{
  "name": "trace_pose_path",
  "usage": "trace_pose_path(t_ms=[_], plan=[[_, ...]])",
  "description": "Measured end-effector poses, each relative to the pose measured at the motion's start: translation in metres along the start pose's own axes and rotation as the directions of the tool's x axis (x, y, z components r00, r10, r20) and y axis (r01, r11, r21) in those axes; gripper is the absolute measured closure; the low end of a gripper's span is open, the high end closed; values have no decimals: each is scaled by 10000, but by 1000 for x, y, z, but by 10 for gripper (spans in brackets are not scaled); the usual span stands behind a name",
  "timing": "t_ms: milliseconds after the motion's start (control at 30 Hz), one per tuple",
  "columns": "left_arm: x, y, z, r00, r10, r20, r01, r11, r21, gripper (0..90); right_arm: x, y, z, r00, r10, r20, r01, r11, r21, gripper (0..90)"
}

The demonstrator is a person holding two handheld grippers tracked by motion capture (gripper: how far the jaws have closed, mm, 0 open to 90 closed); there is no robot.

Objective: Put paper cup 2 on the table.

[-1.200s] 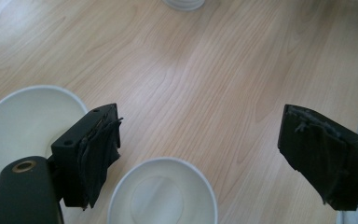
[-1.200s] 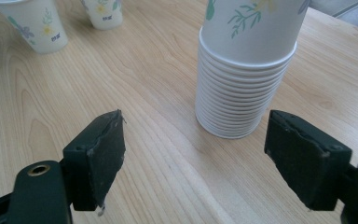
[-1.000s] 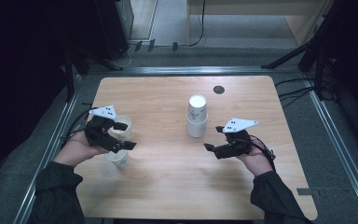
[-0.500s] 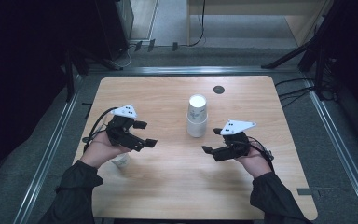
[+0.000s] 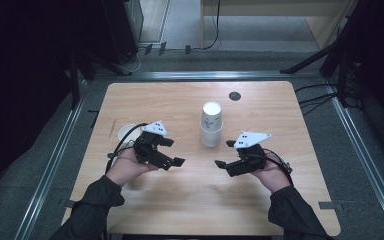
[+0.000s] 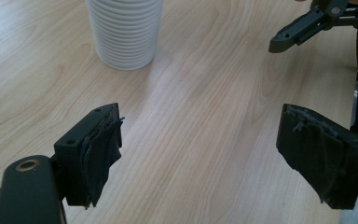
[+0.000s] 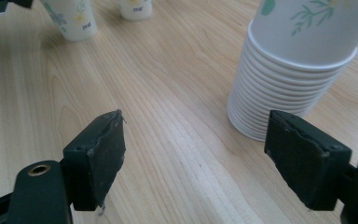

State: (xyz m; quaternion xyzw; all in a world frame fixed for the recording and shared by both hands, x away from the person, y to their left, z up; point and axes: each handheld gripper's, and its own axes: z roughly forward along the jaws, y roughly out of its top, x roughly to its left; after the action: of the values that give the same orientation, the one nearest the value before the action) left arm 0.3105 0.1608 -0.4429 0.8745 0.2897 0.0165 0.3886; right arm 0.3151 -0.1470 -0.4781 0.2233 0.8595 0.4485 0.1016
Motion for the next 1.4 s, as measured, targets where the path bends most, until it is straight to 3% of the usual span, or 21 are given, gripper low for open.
trace_pose_path(t_ms=[33,67,300,433,500,833,967,1067,1133,1400], plan=[[0,0,0,10000,0,0,0,10000,0,144,0,0,0,10000,0,0,0,10000,0,206],[-5,0,5,9996,262,-108,-262,9997,3,144,3,1,0,10000,-24,-76,25,10000,26,206],[-20,-1,12,9981,611,-121,-609,9980,163,144,14,1,-5,9997,-178,-165,177,9998,-44,206],[-26,-2,17,9982,588,-80,-589,9982,-118,144,19,0,-8,9994,-249,-221,248,9997,-73,206],[-27,-3,20,9987,494,-86,-496,9984,-272,144,22,0,-8,9991,-315,-282,313,9995,-80,205],[-25,-6,25,9989,470,-16,-470,9988,-154,144,24,0,-4,9985,-396,-367,399,9992,73,205],[-28,-7,29,9977,668,-121,-668,9978,6,144,24,-1,-4,9984,-437,-357,442,9989,129,206],[-33,-8,32,9940,1060,-261,-1057,9943,125,147,24,0,-4,9983,-441,-377,447,9989,135,205],[-34,-8,34,9937,1116,-100,-1114,9936,172,147,24,0,-4,9983,-451,-381,456,9989,133,205],[-32,-14,45,9939,1076,-222,-1059,9921,669,148,22,-1,-4,9982,-505,-331,505,9987,17,207]])
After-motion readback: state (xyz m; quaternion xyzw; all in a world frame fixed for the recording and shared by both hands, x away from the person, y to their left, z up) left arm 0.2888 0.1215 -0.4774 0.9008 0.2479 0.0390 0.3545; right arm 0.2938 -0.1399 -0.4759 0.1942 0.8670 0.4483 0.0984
